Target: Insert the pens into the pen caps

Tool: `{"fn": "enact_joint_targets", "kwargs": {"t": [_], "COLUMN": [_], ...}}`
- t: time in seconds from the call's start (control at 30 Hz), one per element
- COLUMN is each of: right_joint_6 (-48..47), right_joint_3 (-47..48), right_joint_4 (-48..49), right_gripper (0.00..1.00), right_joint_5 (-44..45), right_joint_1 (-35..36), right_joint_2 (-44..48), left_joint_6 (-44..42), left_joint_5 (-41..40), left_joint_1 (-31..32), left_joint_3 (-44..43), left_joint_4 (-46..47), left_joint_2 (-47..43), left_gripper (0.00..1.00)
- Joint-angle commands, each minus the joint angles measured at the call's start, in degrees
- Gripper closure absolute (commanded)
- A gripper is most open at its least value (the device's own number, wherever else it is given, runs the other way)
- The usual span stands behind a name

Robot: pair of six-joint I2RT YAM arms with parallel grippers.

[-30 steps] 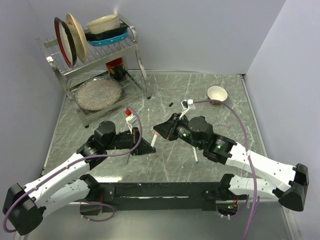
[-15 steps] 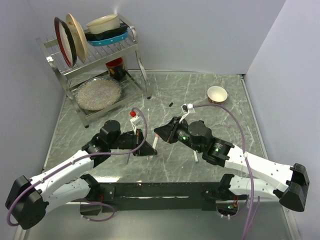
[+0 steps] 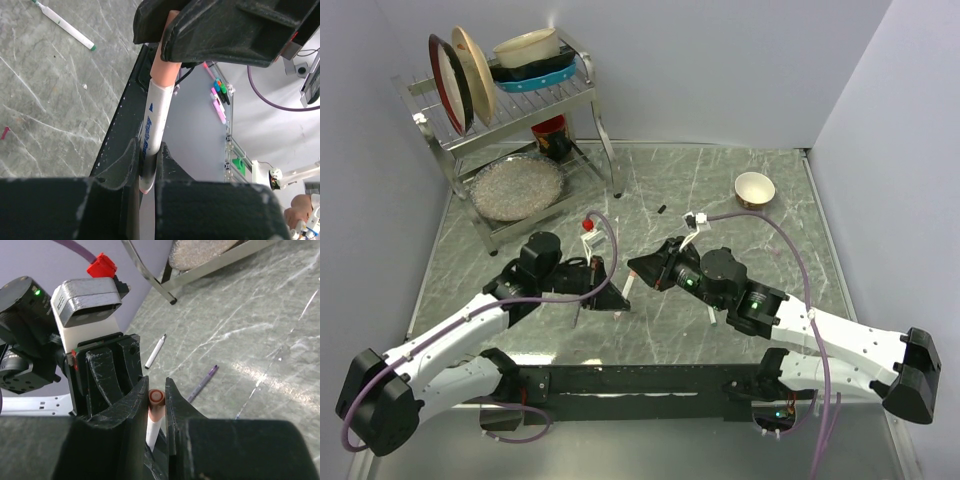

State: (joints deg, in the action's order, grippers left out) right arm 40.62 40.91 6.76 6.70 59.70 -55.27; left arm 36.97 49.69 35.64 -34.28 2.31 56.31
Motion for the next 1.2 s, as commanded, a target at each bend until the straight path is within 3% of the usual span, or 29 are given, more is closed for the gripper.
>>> {"fn": "enact_joint_targets", "kwargs": {"t": [0.0,0.3,0.4,0.43,0.53,0.7,0.93,1.17], "right_joint_6": [4.2,4.8,3.4,3.5,5.5,5.8,4.0,2.5], "right_joint_3": [-4.3,-6.2,-6.7,-7.0,-7.9,-6.5,-2.1,-5.9], "right_joint_4": [-10.8,-3.6,-6.3,-7.7,-7.6,1.4,1.0,-2.2], "right_gripper": [1.00,1.00,1.00,1.00,1.00,1.00,1.00,1.00], "right_joint_5": [-26.7,-29.8,-30.3,-30.2,-29.7,-31.1,-34.6,-34.4], "right_joint_1": [9.3,12.0,12.4,12.4,13.1,15.6,16.2,16.4], "right_joint_2": [-0.7,-2.4,-2.4,-1.9,-1.6,-3.9,-8.2,-3.5], "left_joint_6": [2.1,6.4,4.1,1.5,1.6,9.0,12.6,8.1], "left_joint_5": [-20.9,-19.5,-20.1,-22.3,-23.1,-16.8,-14.0,-13.0], "left_joint_1": [-7.2,-9.1,-10.7,-10.8,-11.0,-11.9,-13.4,-17.5], "left_joint_3": [-9.9,-10.0,-11.3,-12.2,-12.3,-10.3,-10.7,-13.4], "left_joint_4": [15.9,20.6,17.8,13.1,12.9,24.0,26.3,16.9], "left_joint_2": [2.6,3.1,1.3,1.1,0.5,2.6,1.0,-1.9], "left_gripper": [0.99,0.99,0.99,0.99,0.99,0.99,0.99,0.99]}}
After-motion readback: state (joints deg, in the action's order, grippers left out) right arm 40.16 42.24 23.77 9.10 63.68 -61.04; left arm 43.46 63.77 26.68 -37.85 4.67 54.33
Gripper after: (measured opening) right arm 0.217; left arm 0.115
